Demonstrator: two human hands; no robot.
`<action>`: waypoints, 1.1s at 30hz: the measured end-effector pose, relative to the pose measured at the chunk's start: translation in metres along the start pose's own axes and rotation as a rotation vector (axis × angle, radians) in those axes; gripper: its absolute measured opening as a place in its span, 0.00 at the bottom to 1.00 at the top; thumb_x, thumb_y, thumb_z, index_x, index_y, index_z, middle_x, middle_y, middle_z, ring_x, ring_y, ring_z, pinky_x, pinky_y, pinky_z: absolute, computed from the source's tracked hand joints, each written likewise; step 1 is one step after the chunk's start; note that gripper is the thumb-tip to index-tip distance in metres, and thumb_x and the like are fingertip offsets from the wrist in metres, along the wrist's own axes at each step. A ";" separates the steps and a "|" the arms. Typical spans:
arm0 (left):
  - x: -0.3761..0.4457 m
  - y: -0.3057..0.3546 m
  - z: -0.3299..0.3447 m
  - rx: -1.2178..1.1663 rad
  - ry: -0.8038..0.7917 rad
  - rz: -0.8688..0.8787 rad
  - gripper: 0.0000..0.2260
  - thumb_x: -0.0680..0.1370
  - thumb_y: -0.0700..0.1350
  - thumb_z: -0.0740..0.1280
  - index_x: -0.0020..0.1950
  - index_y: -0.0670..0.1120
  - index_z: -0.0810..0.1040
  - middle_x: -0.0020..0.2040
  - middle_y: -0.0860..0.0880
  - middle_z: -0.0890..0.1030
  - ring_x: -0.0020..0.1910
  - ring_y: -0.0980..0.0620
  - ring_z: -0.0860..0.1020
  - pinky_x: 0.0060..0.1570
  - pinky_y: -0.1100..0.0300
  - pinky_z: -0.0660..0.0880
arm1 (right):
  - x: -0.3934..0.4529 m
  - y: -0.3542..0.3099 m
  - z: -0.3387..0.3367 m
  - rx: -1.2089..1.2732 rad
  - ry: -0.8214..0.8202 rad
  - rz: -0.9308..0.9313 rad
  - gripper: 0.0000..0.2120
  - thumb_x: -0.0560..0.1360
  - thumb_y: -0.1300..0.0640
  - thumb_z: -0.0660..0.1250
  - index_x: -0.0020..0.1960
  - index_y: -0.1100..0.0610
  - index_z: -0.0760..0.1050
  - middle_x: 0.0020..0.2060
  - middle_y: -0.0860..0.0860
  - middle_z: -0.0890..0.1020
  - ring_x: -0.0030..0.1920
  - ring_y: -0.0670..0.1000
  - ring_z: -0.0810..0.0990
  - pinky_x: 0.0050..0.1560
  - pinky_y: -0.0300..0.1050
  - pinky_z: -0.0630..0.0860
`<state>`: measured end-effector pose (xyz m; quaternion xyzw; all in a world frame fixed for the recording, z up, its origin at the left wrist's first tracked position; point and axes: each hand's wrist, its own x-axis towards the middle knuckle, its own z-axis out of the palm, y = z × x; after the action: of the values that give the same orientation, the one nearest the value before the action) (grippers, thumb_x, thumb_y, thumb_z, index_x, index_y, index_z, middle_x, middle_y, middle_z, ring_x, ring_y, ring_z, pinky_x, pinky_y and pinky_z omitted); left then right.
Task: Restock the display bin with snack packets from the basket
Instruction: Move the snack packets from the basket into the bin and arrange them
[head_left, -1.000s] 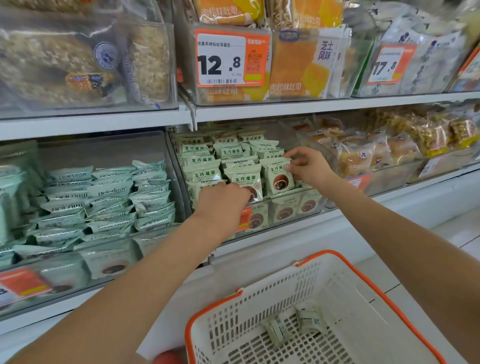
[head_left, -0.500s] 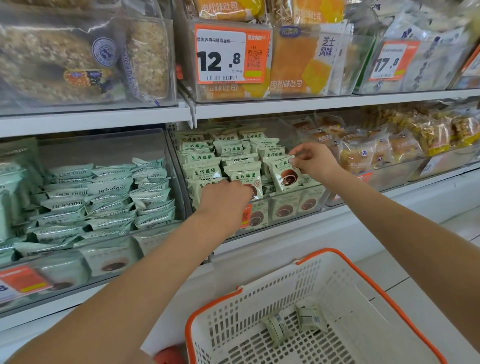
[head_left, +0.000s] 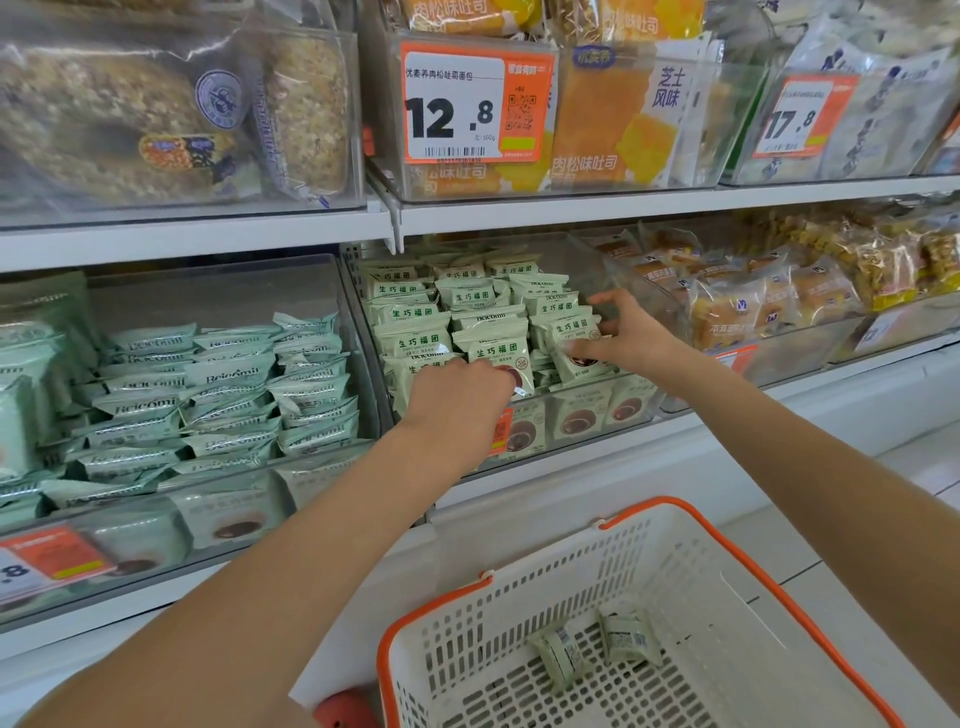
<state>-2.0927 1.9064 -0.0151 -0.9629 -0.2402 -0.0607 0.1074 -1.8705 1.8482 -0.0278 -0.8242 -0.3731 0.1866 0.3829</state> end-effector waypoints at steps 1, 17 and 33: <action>0.000 0.000 0.000 -0.001 -0.001 -0.002 0.14 0.76 0.34 0.63 0.59 0.47 0.71 0.55 0.46 0.75 0.54 0.45 0.74 0.38 0.55 0.64 | -0.001 -0.001 0.000 -0.040 -0.036 0.001 0.39 0.65 0.47 0.78 0.69 0.48 0.60 0.59 0.51 0.73 0.58 0.50 0.73 0.58 0.46 0.71; 0.001 0.001 -0.001 -0.009 -0.006 -0.002 0.15 0.75 0.32 0.62 0.58 0.46 0.71 0.54 0.46 0.75 0.54 0.45 0.75 0.38 0.56 0.63 | -0.019 -0.029 -0.010 -0.180 -0.089 -0.033 0.30 0.74 0.46 0.67 0.68 0.52 0.58 0.45 0.47 0.78 0.41 0.46 0.78 0.37 0.40 0.73; 0.000 0.001 -0.002 -0.033 0.009 0.011 0.11 0.75 0.32 0.62 0.47 0.47 0.65 0.52 0.45 0.75 0.52 0.45 0.74 0.37 0.56 0.63 | -0.017 -0.011 0.013 -0.033 0.035 -0.137 0.25 0.73 0.51 0.70 0.62 0.49 0.59 0.46 0.51 0.78 0.36 0.44 0.76 0.33 0.37 0.71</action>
<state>-2.0922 1.9052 -0.0137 -0.9655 -0.2336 -0.0683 0.0930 -1.8939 1.8463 -0.0273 -0.8061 -0.4248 0.1395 0.3876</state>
